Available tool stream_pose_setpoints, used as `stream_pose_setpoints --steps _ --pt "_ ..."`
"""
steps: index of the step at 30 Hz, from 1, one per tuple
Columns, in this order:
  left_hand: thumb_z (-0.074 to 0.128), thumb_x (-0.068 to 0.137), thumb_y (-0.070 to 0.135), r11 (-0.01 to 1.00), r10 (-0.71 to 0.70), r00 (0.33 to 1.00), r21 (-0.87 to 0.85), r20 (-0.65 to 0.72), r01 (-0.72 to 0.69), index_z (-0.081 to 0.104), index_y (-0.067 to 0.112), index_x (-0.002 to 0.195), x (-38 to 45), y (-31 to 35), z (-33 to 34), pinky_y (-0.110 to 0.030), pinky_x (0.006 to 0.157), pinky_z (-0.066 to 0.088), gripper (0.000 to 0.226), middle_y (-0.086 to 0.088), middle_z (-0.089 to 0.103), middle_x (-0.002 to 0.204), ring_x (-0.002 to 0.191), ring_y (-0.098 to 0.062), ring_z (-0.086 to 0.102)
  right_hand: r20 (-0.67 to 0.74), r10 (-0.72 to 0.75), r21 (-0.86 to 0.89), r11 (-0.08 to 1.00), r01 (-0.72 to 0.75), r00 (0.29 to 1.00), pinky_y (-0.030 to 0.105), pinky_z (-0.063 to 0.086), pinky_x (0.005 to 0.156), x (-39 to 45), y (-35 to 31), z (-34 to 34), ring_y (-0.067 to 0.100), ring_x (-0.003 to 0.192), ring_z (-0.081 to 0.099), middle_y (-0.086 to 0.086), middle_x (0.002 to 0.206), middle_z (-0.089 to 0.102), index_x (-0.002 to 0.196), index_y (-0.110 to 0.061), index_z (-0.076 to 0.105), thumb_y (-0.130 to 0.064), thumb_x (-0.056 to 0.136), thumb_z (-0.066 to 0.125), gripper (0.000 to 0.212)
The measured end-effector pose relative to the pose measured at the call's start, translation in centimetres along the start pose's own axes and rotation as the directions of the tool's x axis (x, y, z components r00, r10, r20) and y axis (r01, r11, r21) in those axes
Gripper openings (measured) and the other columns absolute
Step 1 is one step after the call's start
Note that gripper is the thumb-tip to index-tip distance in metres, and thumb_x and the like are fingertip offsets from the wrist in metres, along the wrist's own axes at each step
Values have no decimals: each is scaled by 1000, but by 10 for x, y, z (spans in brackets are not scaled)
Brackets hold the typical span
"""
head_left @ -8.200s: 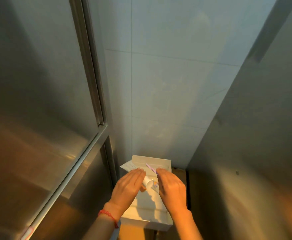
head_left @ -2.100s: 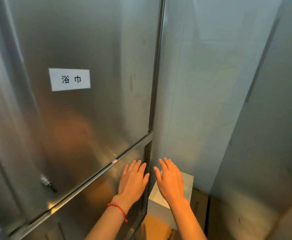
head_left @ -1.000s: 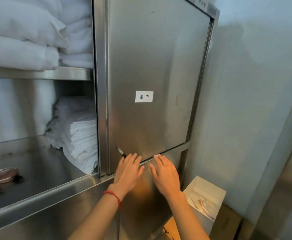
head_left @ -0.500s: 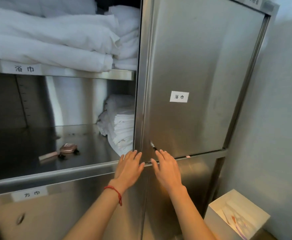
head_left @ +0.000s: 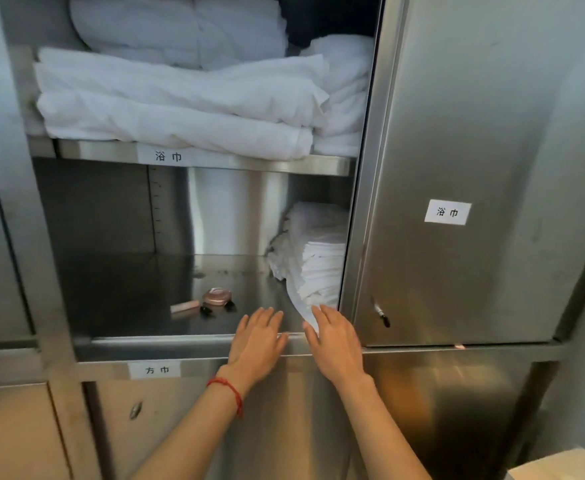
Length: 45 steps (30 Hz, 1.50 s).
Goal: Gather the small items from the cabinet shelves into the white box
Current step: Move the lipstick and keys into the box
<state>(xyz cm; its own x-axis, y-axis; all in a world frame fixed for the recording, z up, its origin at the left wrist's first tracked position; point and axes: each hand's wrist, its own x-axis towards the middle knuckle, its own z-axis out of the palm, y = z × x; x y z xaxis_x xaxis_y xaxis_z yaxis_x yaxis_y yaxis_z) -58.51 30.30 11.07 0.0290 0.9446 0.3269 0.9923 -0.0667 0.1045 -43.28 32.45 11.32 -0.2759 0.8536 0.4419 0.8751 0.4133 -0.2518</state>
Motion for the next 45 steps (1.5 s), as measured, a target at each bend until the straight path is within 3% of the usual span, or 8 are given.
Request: stream_pose_setpoints --steps 15,20,25,33,37,40,43,45 --pt "34 99 41 996 -83 995 23 -59 84 29 19 147 42 -118 22 -32 115 18 52 1 29 152 140 -14 26 28 -92 79 993 90 995 32 21 114 76 -71 70 21 140 28 7 150 35 145 -13 36 -36 101 36 49" --pt "39 98 38 997 -57 994 -48 -90 53 29 20 147 55 -147 34 -32 115 19 53 0 33 150 138 -14 29 -35 -84 91 992 87 996 38 33 107 96 -82 97 29 130 45 15 137 51 134 -5 51 -30 97 50 45" --pt "44 97 33 996 -56 991 -74 -119 48 39 16 141 64 -178 44 -32 114 23 47 -4 42 144 134 -19 36 22 -97 86 992 95 995 30 21 112 114 -94 119 22 137 33 9 147 40 142 -9 39 -33 101 39 47" --pt "46 96 29 991 -42 993 -130 -113 27 36 16 143 76 -211 73 -29 114 19 50 -4 37 148 139 -18 30 41 -76 126 989 70 996 29 26 111 135 -112 159 22 135 38 8 145 42 141 -10 41 -30 99 44 47" --pt "50 95 27 989 -38 995 -149 -97 24 39 14 142 84 -220 88 -29 114 18 50 -5 38 147 139 -20 30 23 -77 146 987 73 997 34 36 105 148 -112 178 27 125 50 12 135 53 133 -7 52 -27 95 53 43" --pt "61 88 22 987 -65 996 -152 -67 54 48 6 135 92 -225 102 -35 110 28 51 -12 46 140 132 -28 41 51 -88 160 984 79 995 34 34 107 160 -108 194 27 130 45 12 140 48 136 -9 49 -32 96 47 46" --pt "65 85 25 989 -63 998 -133 -31 59 49 6 135 98 -224 111 -32 110 28 56 -12 46 141 132 -26 42 106 -128 160 981 110 986 29 24 112 172 -98 209 21 138 33 8 149 36 143 -14 39 -34 99 41 48" --pt "87 58 29 991 -65 998 -123 -19 62 67 7 114 105 -227 117 -30 94 46 63 -10 64 119 110 -24 62 102 -140 169 978 122 985 27 21 113 181 -93 219 20 139 31 7 150 35 143 -14 39 -33 99 42 48"
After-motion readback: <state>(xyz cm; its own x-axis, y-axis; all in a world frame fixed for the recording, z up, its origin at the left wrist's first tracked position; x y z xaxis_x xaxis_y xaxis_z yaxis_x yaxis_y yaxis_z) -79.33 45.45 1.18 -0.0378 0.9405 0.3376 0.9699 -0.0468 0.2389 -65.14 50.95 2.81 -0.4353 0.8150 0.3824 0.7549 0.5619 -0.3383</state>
